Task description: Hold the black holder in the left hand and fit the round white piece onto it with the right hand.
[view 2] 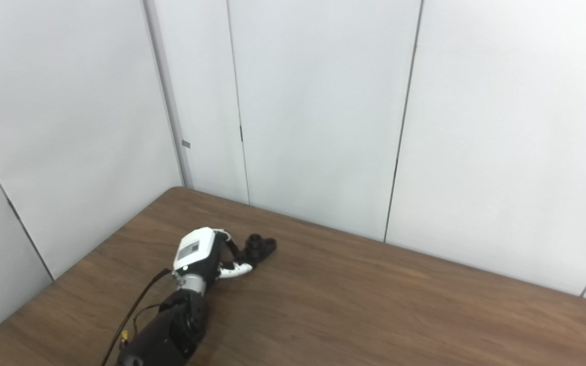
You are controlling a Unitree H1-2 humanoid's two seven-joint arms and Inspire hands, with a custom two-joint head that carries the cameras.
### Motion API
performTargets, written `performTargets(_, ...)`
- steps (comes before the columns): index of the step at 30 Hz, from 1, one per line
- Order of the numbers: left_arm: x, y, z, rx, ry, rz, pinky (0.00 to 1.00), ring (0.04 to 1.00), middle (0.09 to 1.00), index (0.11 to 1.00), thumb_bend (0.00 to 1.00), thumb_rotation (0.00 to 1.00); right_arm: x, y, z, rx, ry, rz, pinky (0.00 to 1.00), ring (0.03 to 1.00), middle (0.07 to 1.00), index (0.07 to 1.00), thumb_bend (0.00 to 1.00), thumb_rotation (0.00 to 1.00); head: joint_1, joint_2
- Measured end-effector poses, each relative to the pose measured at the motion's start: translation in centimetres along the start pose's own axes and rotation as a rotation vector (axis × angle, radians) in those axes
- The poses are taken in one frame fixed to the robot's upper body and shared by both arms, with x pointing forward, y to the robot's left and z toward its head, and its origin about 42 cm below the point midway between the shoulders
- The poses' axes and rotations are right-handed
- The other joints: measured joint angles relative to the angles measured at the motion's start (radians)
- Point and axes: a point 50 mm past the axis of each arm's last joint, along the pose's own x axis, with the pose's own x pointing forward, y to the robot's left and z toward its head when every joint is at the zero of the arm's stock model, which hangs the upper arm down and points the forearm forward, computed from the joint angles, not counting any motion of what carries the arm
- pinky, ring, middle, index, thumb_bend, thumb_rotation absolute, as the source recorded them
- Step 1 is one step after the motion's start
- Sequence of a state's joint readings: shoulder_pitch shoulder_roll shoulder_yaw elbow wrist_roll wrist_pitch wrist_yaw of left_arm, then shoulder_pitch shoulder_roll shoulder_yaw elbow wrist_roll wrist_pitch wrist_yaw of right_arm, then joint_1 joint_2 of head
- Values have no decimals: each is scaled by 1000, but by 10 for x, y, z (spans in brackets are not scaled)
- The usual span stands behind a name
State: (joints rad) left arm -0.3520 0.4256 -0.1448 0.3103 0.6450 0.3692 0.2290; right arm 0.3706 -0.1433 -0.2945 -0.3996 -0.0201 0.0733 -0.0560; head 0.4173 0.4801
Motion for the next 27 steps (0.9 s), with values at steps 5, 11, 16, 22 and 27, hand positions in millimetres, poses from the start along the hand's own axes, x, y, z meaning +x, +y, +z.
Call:
performTargets(5, -7, -4, 22, 37, -99, -50, 1000, 877, 846, 481, 520, 46, 0, 2, 0, -3, -5, 5, 582, 743, 830, 849, 346, 366, -29, 2)
performTargets(11, -18, -6, 48, 54, -204, -108, 1000, 888, 852, 482, 518, 44, 1, 5, 0, -18, -16, -5, 581, 753, 829, 843, 332, 311, -60, 5)
performTargets(16, -30, -9, 65, 75, -292, -150, 975, 885, 850, 481, 519, 47, 1, 8, -1, -18, -26, 1, 632, 792, 853, 855, 341, 373, -113, 9)
performTargets(22, -46, -12, 80, 98, -394, -188, 929, 867, 845, 481, 519, 46, 1, 14, 0, -33, -32, 7, 693, 842, 891, 902, 315, 422, -179, 17)
performTargets(27, -56, -15, 89, 109, -480, -211, 906, 876, 845, 482, 519, 46, 1, 21, 2, -42, -42, 18, 737, 849, 914, 943, 221, 192, -290, 28)
